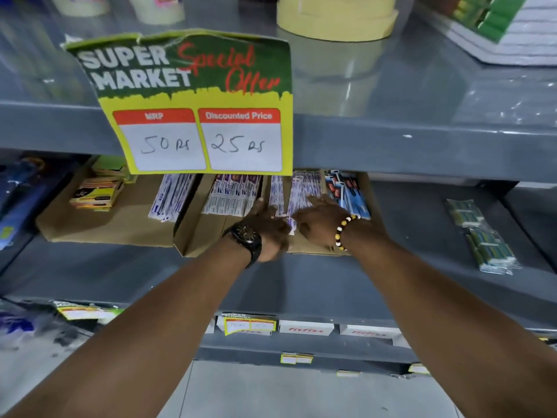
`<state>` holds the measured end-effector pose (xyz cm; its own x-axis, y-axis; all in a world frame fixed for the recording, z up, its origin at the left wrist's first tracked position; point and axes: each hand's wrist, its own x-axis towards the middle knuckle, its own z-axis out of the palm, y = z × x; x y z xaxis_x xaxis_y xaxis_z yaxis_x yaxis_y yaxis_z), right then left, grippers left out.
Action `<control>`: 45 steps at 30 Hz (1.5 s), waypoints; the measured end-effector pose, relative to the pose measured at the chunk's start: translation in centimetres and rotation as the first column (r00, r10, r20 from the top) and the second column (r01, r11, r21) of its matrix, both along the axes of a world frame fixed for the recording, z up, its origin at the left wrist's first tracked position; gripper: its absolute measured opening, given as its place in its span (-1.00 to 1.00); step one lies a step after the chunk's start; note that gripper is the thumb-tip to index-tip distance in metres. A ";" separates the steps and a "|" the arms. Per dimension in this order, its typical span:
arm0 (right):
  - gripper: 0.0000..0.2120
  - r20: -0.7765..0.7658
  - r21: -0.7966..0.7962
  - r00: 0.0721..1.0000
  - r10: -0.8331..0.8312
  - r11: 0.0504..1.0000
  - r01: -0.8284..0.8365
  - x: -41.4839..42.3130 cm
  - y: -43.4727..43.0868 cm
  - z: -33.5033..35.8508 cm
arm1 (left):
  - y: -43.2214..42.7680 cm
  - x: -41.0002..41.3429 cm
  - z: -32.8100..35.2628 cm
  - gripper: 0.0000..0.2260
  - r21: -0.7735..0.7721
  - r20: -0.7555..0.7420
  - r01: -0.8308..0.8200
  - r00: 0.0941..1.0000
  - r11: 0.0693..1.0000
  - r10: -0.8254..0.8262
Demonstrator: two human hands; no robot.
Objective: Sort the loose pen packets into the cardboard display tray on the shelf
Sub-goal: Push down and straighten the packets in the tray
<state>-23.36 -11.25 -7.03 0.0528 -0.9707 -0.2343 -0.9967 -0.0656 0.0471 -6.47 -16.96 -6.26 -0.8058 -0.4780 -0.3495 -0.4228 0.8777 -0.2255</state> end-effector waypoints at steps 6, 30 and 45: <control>-0.51 -0.070 0.025 0.997 -0.012 1.000 0.014 -0.6 -0.8 -0.8 | -0.4 -1.2 -0.9 -0.44 -0.001 0.018 -0.063 0.998 0.998 0.063; -0.36 -0.033 -0.088 0.998 -0.051 0.995 0.048 -0.7 1.0 -0.2 | -1.4 -1.7 0.3 -0.48 0.068 -0.076 -0.117 0.990 0.991 0.122; -0.49 -0.027 -0.009 0.999 -0.034 0.999 0.034 -0.6 1.1 -0.3 | -2.3 -1.6 -1.2 -0.44 0.050 -0.058 -0.111 0.992 0.993 0.114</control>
<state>-23.96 -10.12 -7.31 0.0133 -0.9739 -0.2265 -0.9968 -0.0309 0.0743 -8.11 -19.25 -7.45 -0.7683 -0.5511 -0.3255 -0.5310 0.8328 -0.1566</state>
